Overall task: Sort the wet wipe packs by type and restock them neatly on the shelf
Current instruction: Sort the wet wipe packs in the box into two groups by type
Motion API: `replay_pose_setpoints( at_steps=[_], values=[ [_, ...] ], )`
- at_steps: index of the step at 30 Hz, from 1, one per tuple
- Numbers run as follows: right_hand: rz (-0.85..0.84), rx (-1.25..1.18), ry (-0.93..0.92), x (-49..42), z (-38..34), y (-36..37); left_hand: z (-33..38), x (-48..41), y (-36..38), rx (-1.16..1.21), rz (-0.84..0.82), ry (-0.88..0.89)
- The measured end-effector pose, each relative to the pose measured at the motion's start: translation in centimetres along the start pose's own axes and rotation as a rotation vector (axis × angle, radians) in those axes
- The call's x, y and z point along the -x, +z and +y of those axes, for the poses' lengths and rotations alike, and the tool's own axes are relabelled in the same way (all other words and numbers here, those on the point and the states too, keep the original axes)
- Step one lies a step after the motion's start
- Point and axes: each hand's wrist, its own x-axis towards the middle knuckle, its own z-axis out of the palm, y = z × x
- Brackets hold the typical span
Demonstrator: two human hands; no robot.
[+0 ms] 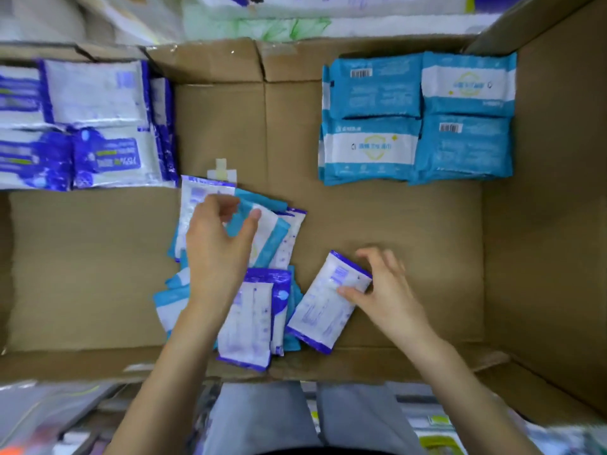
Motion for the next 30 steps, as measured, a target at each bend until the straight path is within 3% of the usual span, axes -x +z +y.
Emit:
replay_pose_setpoints(
  at_steps=[3,6,11,15,24,27,30],
  values=[
    [0.089,0.126,-0.059,1.0,0.0,2.1,-2.8,0.1,-1.8,-0.013,-0.122,-0.096],
    [0.171,0.137,-0.002,0.6,0.2,3.2,-4.5,1.1,-2.7,-0.031,-0.094,-0.121],
    [0.097,0.115,0.139,0.1,0.2,3.3,-7.5,4.8,-2.2,-0.008,-0.1,-0.246],
    [0.083,-0.19,0.225,0.9,-0.2,2.6,-8.8,7.6,-1.2,-0.093,-0.12,-0.292],
    [0.149,-0.807,0.233,4.7,-2.0,-0.3,-8.1,7.6,-1.2,-0.204,-0.226,-0.319],
    [0.136,-1.077,0.209,4.9,-4.0,-1.6,-8.0,7.3,-2.3,-0.081,-0.253,-0.29],
    [0.095,-1.087,0.155,4.5,-7.0,-2.3,-7.5,6.6,-4.8,0.234,-0.176,-0.321]
  ],
)
